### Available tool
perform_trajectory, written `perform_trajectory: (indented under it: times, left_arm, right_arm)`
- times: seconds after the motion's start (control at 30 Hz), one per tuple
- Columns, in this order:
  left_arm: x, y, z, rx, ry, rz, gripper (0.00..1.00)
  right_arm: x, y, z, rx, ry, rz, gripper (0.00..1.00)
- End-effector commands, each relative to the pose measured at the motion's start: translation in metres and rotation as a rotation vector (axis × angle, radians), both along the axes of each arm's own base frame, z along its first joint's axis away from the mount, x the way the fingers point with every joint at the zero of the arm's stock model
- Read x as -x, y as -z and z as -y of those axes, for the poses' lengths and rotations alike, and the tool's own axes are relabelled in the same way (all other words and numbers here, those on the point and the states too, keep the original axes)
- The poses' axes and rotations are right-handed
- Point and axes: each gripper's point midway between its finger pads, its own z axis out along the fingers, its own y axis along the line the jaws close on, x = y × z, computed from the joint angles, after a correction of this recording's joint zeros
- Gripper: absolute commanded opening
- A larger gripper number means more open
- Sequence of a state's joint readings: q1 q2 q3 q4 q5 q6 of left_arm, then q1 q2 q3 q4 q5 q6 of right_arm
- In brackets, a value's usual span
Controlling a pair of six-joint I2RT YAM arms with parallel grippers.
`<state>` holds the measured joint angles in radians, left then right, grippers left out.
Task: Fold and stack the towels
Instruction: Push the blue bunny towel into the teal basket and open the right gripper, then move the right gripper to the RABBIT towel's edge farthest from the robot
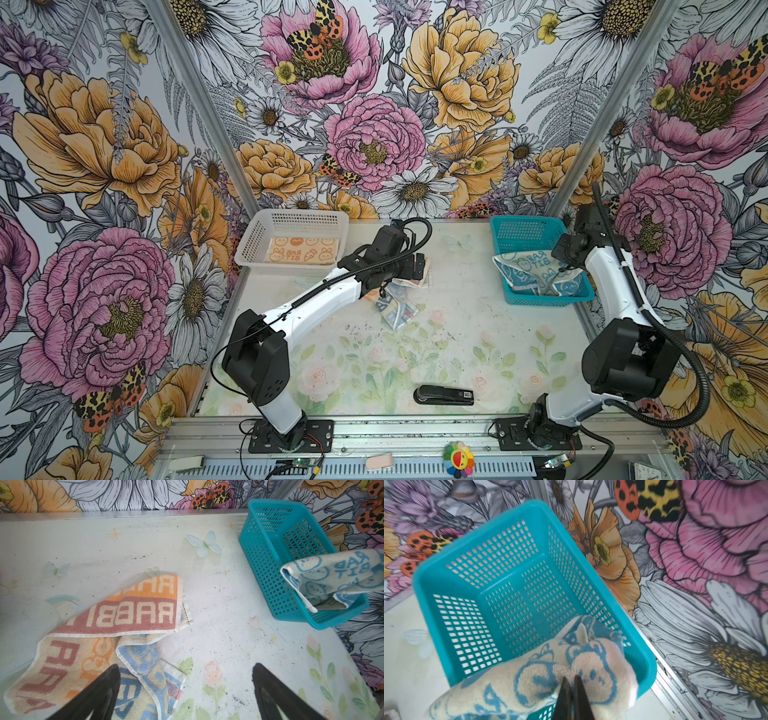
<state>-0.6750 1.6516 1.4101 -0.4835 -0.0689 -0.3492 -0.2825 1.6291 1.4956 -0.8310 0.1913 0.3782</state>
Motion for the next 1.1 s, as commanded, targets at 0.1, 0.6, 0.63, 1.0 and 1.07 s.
perform_trajectory:
  times: [0.1, 0.6, 0.63, 1.0, 1.07]
  left_arm:
    - [0.0, -0.006, 0.003, -0.007, 0.02, 0.005, 0.99]
    - [-0.008, 0.019, -0.018, -0.045, -0.007, -0.077, 0.99]
    - [-0.007, 0.02, -0.019, -0.047, -0.011, -0.079, 0.99]
    - [0.006, 0.03, -0.036, -0.045, -0.053, -0.109, 0.99]
    - [0.01, 0.029, -0.044, -0.053, -0.066, -0.103, 0.99]
  right_arm:
    - [-0.01, 0.016, 0.023, 0.046, 0.068, -0.024, 0.0]
    - [-0.041, -0.03, -0.078, 0.069, -0.232, 0.078, 0.89]
    - [-0.045, -0.03, -0.098, 0.056, -0.285, 0.085, 0.94]
    - [-0.094, 0.041, -0.306, -0.414, -0.647, 0.125, 0.99]
    - [-0.105, 0.059, -0.328, -0.477, -0.654, 0.119, 0.99]
